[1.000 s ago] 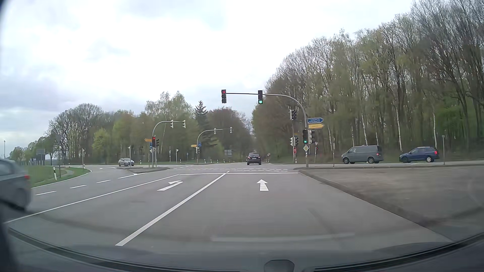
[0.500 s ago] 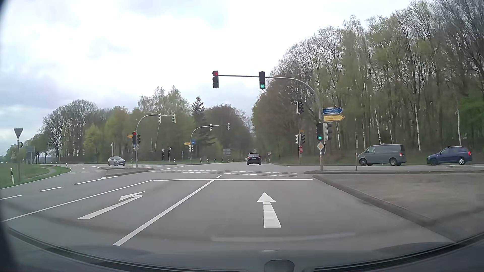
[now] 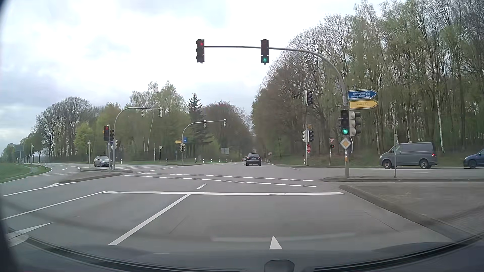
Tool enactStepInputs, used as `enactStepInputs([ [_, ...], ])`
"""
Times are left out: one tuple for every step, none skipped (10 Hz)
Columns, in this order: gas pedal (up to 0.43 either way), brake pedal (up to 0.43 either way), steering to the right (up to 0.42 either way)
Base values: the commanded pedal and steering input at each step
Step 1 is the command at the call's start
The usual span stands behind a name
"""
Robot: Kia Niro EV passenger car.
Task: Follow the waypoints while adhering to traffic rules and regulations
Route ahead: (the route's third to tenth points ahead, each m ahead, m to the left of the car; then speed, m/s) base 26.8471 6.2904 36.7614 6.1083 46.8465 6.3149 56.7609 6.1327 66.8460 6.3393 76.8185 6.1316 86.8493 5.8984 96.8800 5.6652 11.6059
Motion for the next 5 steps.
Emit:
enactStepInputs([
  [0.150,0.000,0.000],
  [0.150,0.000,0.001],
  [0.150,0.000,0.000],
  [0.150,0.006,0.000],
  [0.150,0.006,0.001],
])
